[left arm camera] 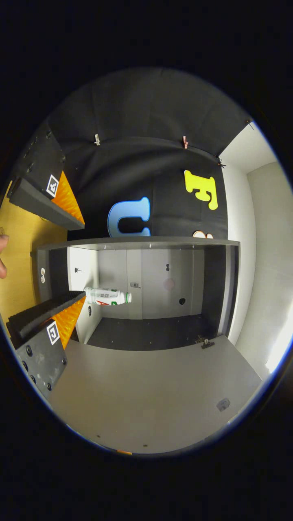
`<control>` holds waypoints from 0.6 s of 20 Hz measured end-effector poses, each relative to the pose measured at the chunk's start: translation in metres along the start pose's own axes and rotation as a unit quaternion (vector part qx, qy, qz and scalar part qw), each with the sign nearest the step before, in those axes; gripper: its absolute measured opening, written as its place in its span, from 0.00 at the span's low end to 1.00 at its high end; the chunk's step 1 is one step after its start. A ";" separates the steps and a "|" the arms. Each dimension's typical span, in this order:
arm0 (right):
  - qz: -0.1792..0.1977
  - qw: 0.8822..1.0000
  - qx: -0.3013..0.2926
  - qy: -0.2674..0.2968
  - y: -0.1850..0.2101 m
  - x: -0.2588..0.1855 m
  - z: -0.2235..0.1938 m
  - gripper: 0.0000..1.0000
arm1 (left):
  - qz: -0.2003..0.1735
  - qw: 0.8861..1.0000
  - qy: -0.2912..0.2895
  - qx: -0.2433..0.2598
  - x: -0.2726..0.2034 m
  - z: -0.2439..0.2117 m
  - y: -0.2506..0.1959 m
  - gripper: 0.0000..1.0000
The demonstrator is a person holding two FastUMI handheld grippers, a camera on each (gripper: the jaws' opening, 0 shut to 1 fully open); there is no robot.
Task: Open the cabinet door with the right hand, grasp the bottle in the cabinet with the left hand and place it on the coaster, then close the cabinet door with the right hand.
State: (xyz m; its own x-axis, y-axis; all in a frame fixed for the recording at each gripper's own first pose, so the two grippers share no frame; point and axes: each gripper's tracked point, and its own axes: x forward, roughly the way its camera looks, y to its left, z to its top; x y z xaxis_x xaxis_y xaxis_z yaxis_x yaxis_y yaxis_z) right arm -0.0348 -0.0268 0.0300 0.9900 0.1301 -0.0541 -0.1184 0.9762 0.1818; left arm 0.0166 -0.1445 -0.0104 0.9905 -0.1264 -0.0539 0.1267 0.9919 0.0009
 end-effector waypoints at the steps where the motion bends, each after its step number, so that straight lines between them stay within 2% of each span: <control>1: 0.008 1.000 0.006 -0.002 0.004 0.001 0.001 0.13 | -0.002 1.000 -0.002 0.001 0.002 0.001 -0.004 0.94; 4: 0.018 1.000 -0.011 -0.003 0.002 0.003 0.002 0.13 | -0.002 1.000 -0.010 0.008 0.008 0.008 -0.016 0.92; 6: 0.020 1.000 -0.020 -0.006 -0.003 -0.004 0.007 0.13 | -0.010 1.000 -0.013 0.008 0.015 0.012 -0.030 0.94; 10: 0.037 0.999 0.035 -0.001 -0.003 -0.019 0.014 0.13 | -0.025 0.999 -0.019 0.010 0.042 0.022 -0.053 0.94; 12: 0.018 0.999 0.042 0.000 -0.029 -0.025 0.014 0.13 | -0.036 0.999 -0.019 0.012 0.063 0.024 -0.068 0.92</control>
State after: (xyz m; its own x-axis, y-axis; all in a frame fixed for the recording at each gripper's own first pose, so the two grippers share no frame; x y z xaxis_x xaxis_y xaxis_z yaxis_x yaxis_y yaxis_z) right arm -0.0547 -0.0606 0.0399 0.9853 0.1647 -0.0454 -0.1470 0.9527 0.2659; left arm 0.0718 -0.2205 0.0103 0.9802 -0.1973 -0.0173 0.1977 0.9800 0.0221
